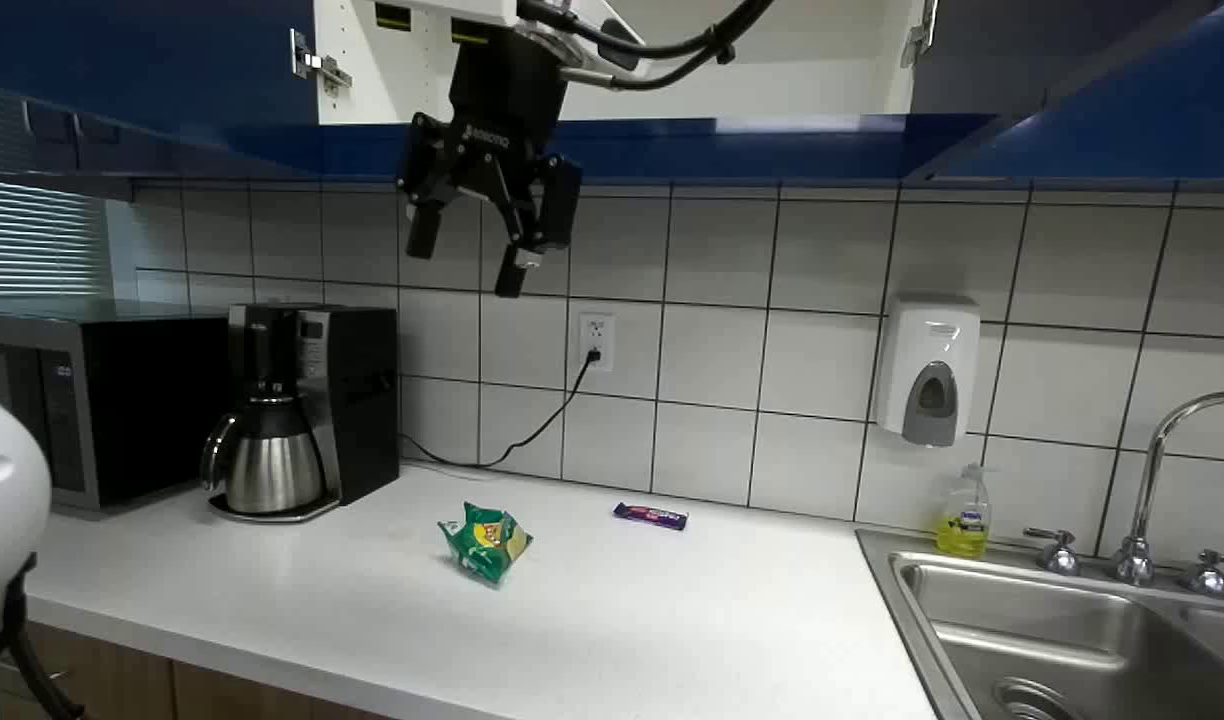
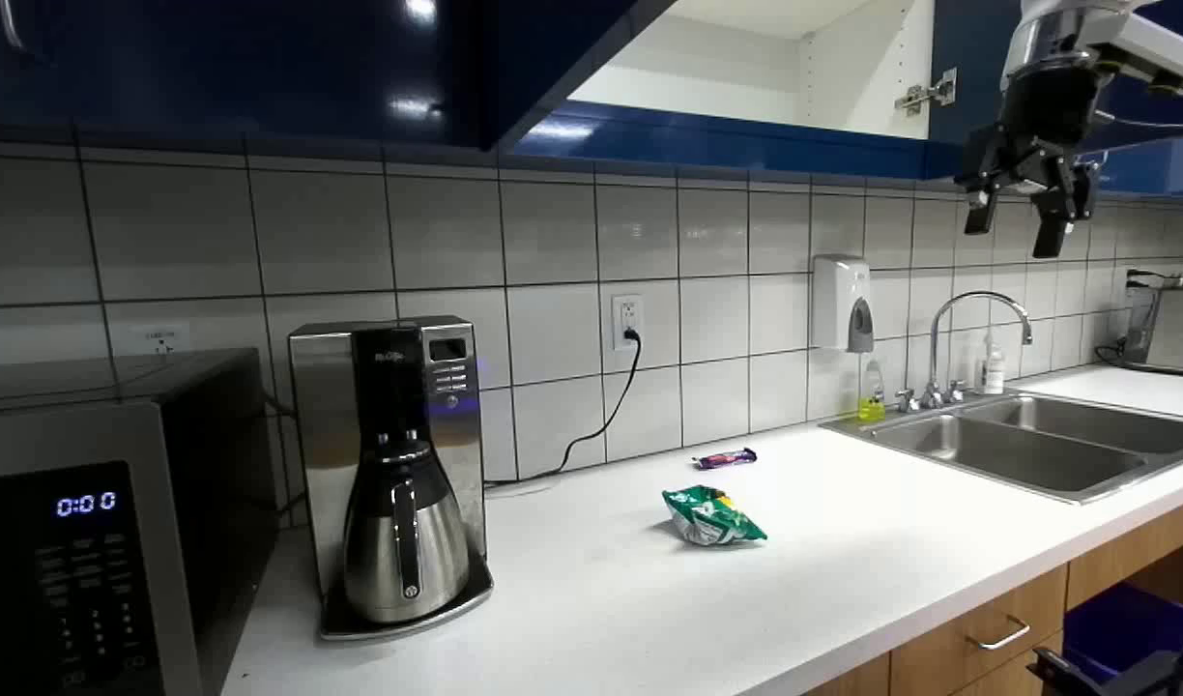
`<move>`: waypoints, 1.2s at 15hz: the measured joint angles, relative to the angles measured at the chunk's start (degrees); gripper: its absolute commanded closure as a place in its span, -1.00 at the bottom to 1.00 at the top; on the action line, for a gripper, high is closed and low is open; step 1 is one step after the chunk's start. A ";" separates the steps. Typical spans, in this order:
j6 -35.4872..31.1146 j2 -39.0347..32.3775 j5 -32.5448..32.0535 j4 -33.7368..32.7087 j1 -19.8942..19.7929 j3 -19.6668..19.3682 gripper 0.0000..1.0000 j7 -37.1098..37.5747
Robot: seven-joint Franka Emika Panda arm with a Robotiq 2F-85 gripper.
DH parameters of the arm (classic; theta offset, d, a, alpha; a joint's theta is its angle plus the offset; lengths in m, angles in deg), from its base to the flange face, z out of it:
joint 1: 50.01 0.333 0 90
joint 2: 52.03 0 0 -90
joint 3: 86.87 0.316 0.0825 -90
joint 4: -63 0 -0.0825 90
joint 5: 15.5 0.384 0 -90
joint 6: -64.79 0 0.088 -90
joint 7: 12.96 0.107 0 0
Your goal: Put the green packet in the top cabinet
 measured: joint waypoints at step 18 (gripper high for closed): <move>-27.32 -15.92 5.71 9.92 1.47 1.50 -1.00 -0.04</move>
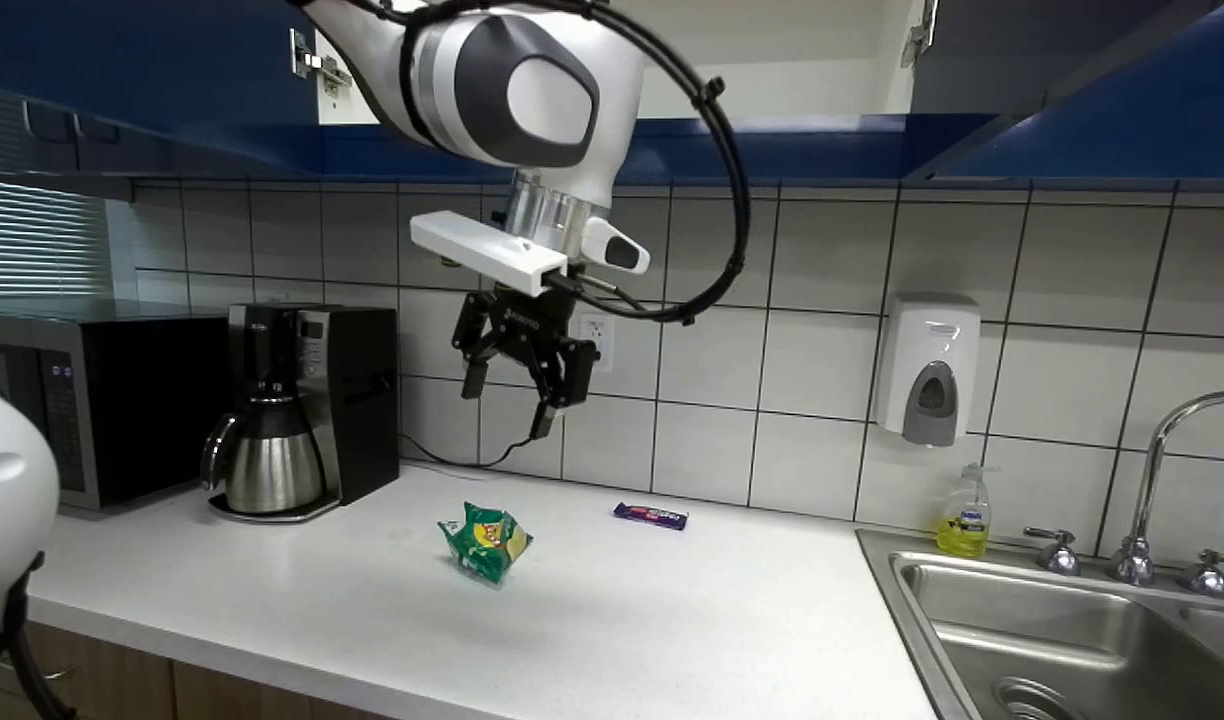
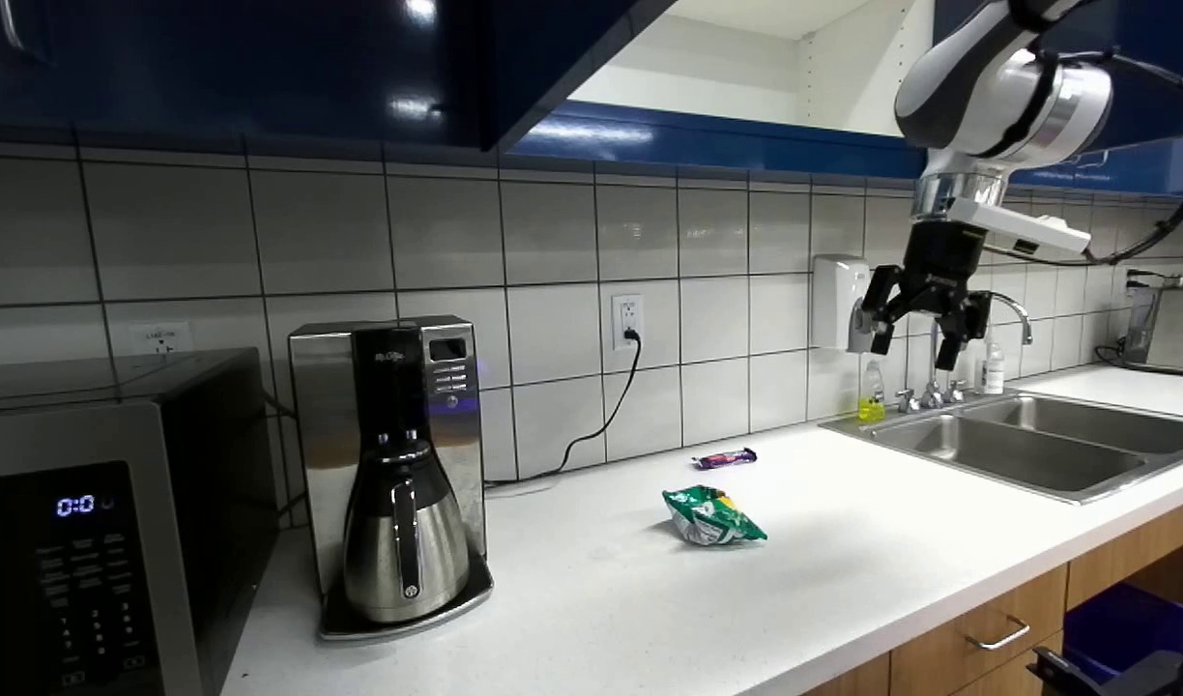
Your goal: Put the green packet in the top cabinet
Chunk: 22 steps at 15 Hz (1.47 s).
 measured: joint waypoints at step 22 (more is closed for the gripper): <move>-30.10 -38.06 18.75 -11.34 3.79 13.36 -1.00 -1.75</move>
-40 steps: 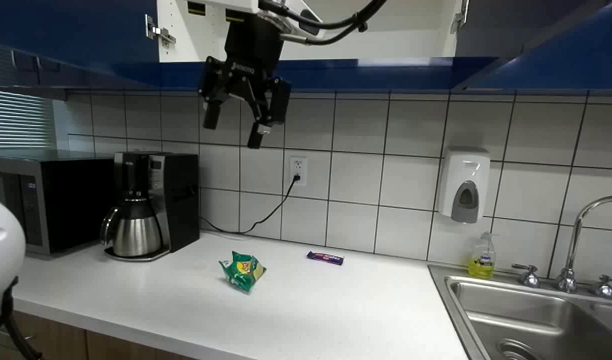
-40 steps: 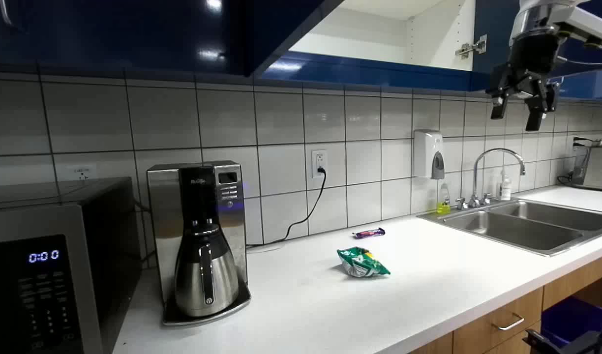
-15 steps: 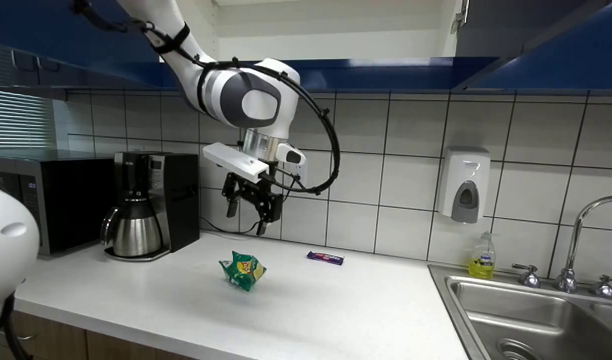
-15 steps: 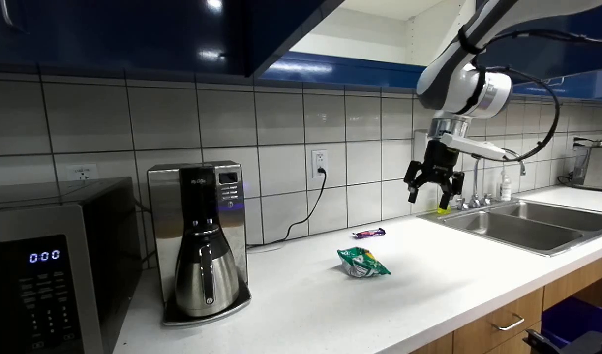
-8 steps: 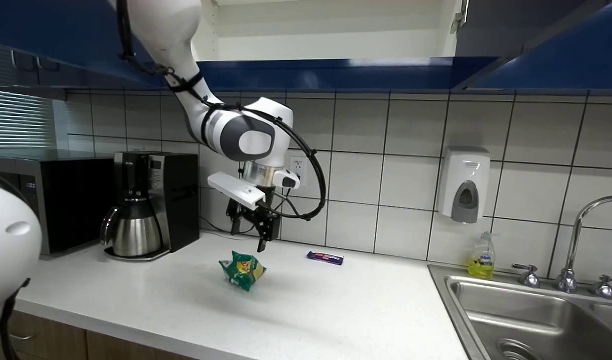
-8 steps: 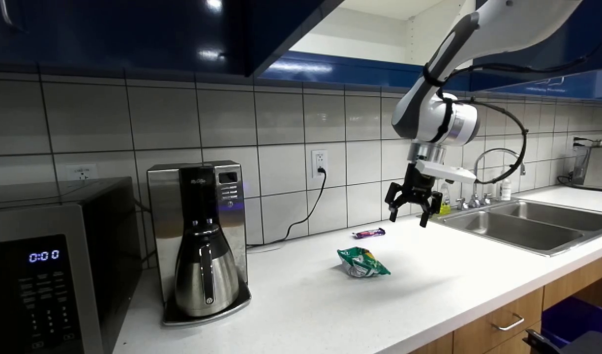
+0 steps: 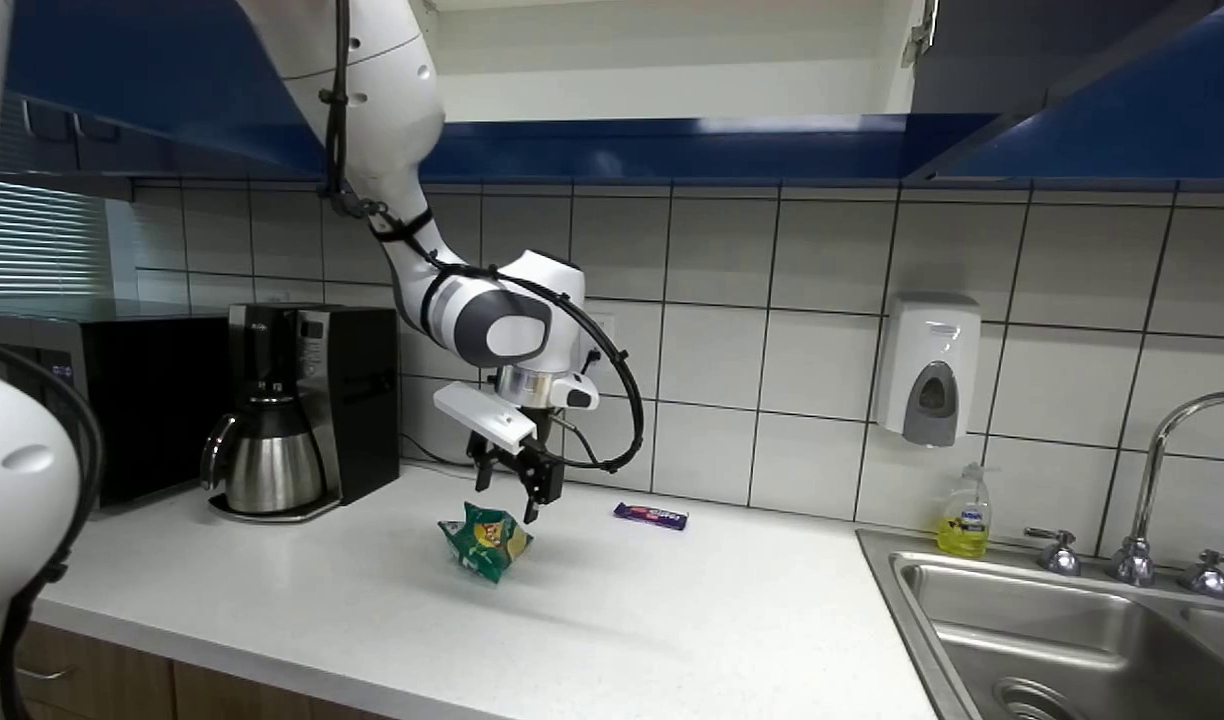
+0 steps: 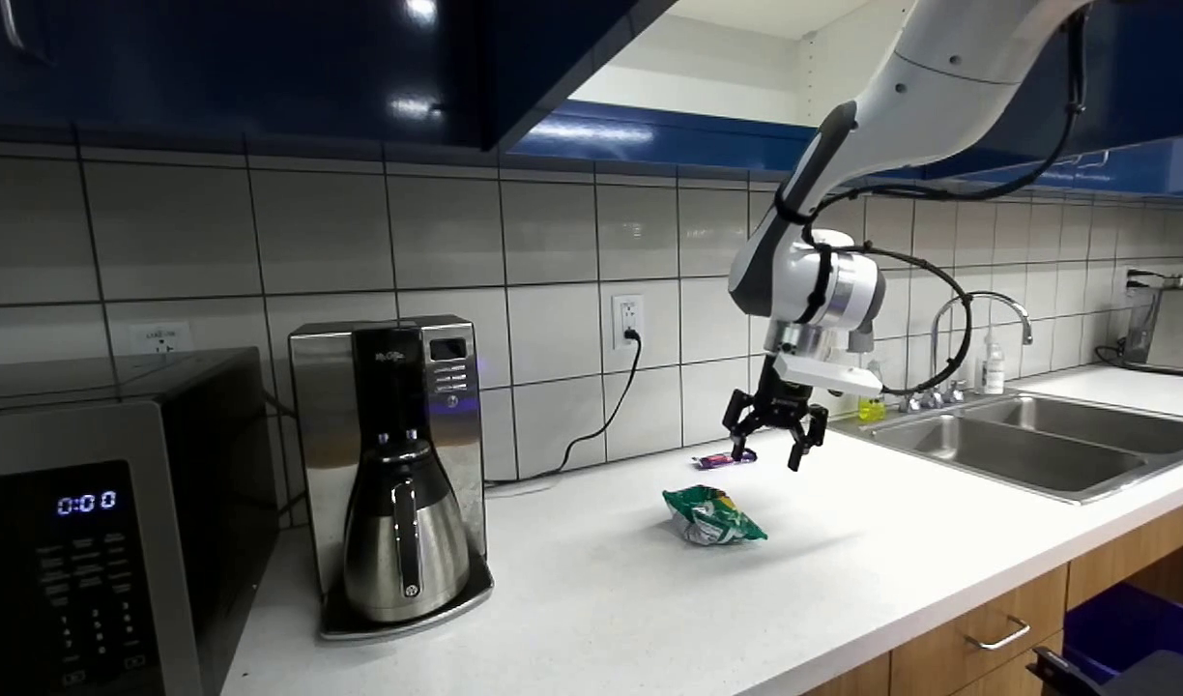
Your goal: Put the green packet in the top cabinet
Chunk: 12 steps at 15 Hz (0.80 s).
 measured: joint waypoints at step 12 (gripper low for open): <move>-4.14 -12.10 0.25 -9.83 -2.70 7.13 -1.00 0.00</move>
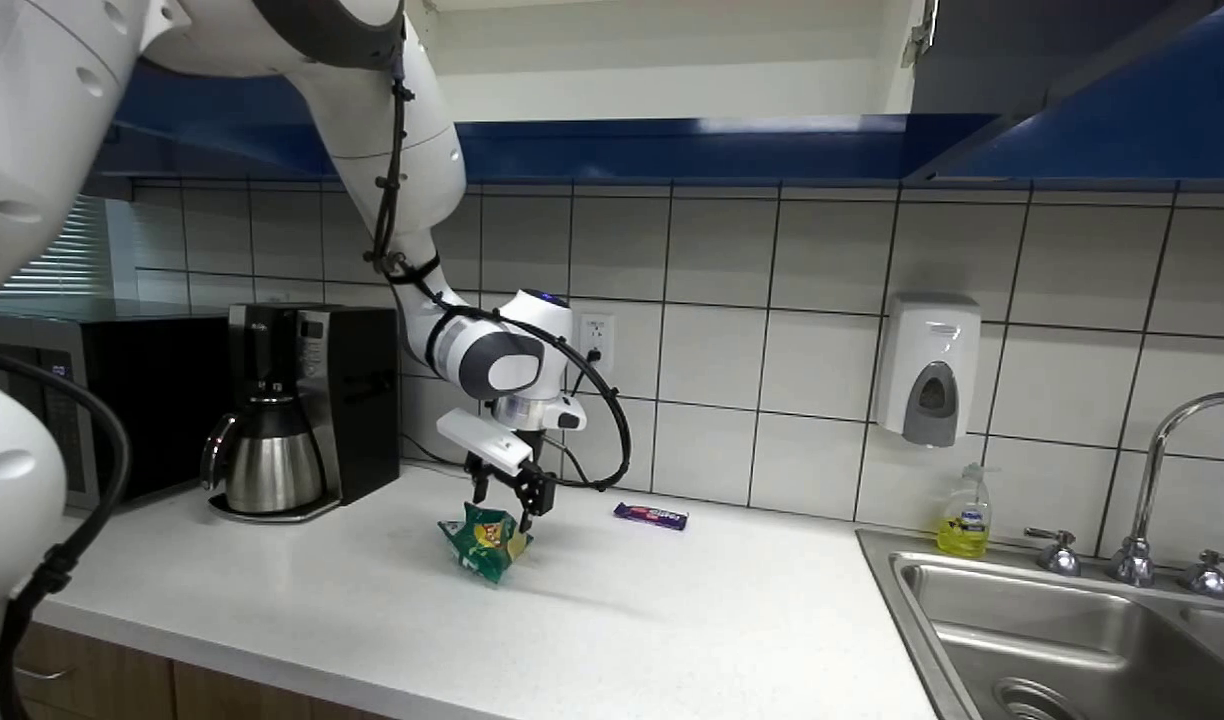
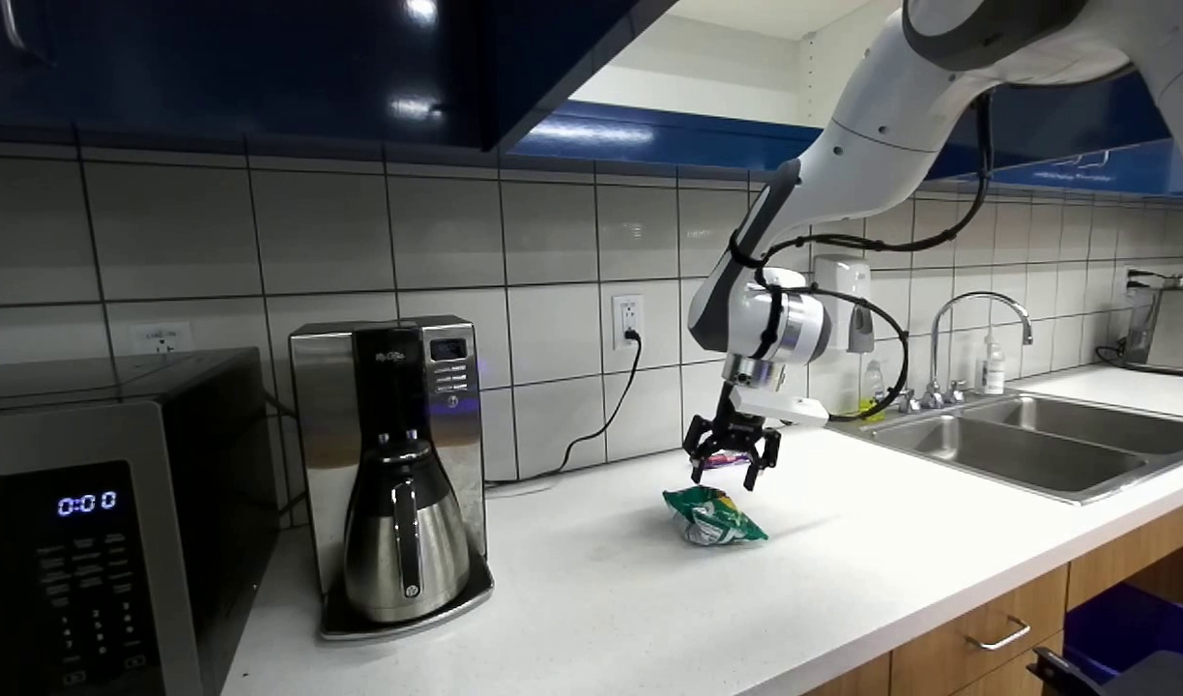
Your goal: Put the green packet in the top cabinet
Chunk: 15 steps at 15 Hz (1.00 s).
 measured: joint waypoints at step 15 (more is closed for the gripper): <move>-1.18 -4.99 -0.36 -3.97 -1.45 1.99 1.00 0.01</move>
